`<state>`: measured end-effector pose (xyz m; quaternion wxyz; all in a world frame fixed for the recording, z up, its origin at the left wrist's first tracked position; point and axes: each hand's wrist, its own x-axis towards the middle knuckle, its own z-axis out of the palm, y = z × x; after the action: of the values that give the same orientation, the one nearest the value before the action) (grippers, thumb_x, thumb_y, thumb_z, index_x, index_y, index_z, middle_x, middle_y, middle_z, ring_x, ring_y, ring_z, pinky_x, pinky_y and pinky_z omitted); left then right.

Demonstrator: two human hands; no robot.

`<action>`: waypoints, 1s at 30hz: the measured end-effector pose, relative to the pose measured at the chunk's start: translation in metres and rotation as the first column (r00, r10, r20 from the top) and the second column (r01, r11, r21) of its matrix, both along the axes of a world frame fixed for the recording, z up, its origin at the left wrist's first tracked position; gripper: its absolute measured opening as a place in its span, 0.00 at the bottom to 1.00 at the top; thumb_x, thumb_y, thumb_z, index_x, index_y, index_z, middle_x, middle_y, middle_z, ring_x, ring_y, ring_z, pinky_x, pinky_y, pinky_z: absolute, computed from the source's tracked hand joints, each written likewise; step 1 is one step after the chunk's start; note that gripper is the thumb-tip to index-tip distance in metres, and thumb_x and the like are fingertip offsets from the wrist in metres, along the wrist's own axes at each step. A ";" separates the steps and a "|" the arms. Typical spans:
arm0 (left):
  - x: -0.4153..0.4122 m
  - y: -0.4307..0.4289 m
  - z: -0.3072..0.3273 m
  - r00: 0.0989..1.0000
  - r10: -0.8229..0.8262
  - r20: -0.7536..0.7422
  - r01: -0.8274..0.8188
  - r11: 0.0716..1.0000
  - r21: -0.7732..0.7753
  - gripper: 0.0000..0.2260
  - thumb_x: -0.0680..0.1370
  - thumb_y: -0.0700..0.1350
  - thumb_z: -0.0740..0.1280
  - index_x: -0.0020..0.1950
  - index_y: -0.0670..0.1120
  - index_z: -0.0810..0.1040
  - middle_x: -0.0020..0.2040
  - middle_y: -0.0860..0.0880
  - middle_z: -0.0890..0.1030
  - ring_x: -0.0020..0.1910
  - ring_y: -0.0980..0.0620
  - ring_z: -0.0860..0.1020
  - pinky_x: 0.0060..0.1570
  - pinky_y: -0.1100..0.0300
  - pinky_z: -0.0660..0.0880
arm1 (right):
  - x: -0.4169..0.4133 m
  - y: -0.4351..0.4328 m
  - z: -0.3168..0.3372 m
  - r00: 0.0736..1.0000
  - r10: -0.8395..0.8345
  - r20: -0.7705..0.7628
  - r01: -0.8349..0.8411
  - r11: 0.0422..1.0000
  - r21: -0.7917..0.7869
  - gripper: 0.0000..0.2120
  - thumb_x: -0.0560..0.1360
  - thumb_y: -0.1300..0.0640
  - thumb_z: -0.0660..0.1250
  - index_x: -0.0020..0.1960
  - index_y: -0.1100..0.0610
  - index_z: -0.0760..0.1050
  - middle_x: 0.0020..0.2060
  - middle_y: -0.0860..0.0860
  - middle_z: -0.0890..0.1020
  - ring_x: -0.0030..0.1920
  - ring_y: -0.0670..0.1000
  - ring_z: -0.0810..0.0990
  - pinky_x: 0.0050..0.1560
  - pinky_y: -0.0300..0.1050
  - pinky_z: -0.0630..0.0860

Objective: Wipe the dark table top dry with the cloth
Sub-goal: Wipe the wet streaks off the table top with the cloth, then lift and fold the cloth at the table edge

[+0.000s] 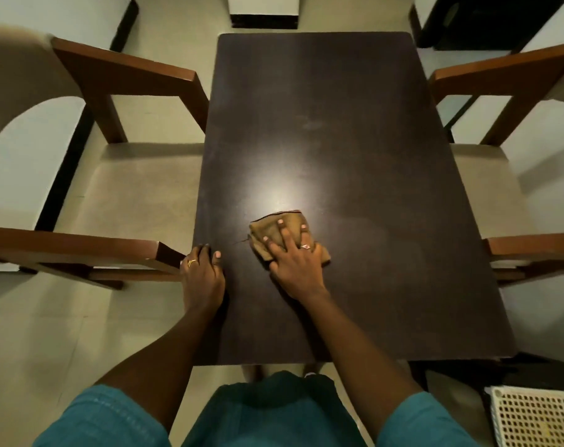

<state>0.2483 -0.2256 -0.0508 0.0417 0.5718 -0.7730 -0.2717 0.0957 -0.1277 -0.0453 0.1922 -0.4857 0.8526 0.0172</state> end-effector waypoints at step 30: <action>-0.163 0.157 0.039 0.881 -0.433 -0.192 0.474 0.805 0.357 0.18 0.79 0.44 0.59 0.67 0.38 0.68 0.64 0.37 0.74 0.64 0.40 0.72 0.63 0.50 0.69 | -0.030 0.183 0.024 0.586 -0.759 0.283 0.801 0.596 -0.057 0.19 0.80 0.47 0.57 0.71 0.46 0.65 0.77 0.52 0.51 0.74 0.63 0.54 0.70 0.62 0.59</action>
<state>0.0854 -0.0685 -0.0122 -0.1012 0.3523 -0.8132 -0.4521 0.0656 0.0555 -0.0211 0.2326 -0.0742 0.9485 -0.2017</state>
